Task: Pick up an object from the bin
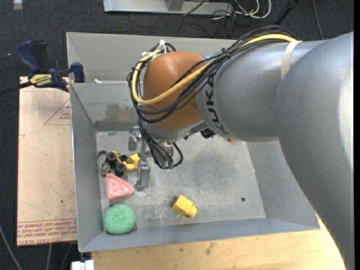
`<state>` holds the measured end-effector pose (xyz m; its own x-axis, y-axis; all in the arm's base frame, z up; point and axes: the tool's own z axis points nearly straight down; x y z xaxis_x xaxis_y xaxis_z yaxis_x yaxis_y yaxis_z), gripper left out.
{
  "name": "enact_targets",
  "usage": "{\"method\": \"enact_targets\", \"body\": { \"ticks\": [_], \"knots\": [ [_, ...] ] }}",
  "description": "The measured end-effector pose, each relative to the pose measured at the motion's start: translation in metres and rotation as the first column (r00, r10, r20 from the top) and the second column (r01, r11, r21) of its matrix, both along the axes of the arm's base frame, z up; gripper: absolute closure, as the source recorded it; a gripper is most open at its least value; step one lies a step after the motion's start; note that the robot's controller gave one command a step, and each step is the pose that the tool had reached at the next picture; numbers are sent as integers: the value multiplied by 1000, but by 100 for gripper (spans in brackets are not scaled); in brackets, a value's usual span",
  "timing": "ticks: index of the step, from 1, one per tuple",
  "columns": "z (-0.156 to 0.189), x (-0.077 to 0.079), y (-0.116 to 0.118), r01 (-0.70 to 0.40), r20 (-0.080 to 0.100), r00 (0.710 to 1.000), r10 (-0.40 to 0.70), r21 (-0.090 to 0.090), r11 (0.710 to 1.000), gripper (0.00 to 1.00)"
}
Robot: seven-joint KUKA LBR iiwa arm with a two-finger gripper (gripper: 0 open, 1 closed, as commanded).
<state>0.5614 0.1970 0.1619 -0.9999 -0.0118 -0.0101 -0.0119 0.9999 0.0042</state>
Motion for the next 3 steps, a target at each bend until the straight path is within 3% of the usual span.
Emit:
{"method": "enact_targets", "body": {
  "ticks": [1, 2, 3],
  "knots": [
    [-36, 20, 3, 56, -13, 998, -56, -3, 998, 0],
    [-40, 27, 4, 59, -6, 998, -59, -2, 998, 0],
    [-49, 26, -13, -7, -11, 1000, 7, -3, 1000, 0]
  ]
}}
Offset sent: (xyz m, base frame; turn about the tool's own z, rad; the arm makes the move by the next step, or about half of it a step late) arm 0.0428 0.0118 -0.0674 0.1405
